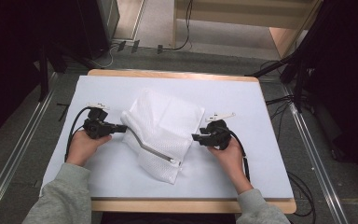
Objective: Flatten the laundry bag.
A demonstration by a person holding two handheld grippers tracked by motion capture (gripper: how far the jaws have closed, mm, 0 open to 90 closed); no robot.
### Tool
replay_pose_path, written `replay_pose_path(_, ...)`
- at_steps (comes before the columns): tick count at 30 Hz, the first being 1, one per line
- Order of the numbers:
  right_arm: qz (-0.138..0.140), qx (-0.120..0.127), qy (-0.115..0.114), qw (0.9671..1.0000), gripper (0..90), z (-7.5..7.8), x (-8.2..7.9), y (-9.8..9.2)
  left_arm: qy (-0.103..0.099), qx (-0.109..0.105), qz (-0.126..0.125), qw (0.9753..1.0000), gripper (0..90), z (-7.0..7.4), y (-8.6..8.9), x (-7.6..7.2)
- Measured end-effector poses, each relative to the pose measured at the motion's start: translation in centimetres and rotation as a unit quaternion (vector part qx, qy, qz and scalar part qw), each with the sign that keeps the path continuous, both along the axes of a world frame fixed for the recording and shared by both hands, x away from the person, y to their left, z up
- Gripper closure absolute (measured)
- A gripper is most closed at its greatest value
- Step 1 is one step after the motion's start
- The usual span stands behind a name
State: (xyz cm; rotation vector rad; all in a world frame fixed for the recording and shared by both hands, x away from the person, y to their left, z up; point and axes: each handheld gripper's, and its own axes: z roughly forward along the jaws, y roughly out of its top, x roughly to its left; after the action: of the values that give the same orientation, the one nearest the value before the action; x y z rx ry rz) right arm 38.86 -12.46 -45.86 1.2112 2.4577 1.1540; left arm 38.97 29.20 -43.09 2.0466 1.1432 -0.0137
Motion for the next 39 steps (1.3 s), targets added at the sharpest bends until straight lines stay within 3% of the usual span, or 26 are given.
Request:
replay_pose_path(4,-0.013,0.003,0.008,0.9999,54.5,-0.3,0.9,0.2,-0.001,0.004,0.004,1.0,90.0,0.0,0.2,-0.2)
replay_pose_path(9,-0.015,-0.021,0.006,0.9996,57.0,-1.3,2.0,1.2,-0.002,0.004,0.007,1.0,90.0,0.0,0.6,-0.6)
replay_pose_path(10,-0.015,-0.023,-0.005,0.9996,60.1,-1.3,2.0,1.3,-0.002,0.006,0.008,1.0,90.0,0.0,0.7,-0.7)
replay_pose_path(11,-0.021,-0.041,-0.016,0.9988,66.9,-1.3,2.0,1.7,-0.001,0.004,0.011,0.9999,90.0,0.0,0.8,-0.8)
replay_pose_path(15,-0.026,-0.052,-0.028,0.9979,76.4,-1.4,1.9,2.2,-0.001,0.005,0.015,0.9999,90.0,-0.1,1.0,-0.9)
replay_pose_path(16,-0.023,-0.049,-0.027,0.9982,84.2,-1.4,2.0,2.3,-0.001,0.004,0.016,0.9999,89.3,-0.1,1.1,-0.9)
replay_pose_path(22,-0.014,-0.052,0.0,0.9985,89.8,-1.0,2.8,2.3,0.002,0.008,0.018,0.9998,85.3,-0.3,1.3,-1.1)
replay_pose_path(32,-0.067,-0.027,0.013,0.9973,89.6,0.1,4.7,-1.9,-0.003,0.024,0.006,0.9997,74.1,-0.8,0.5,-1.4)
replay_pose_path(39,-0.085,-0.012,0.021,0.996,89.6,-0.1,5.4,-3.9,-0.003,0.042,0.001,0.9991,64.3,-1.2,-0.5,-1.2)
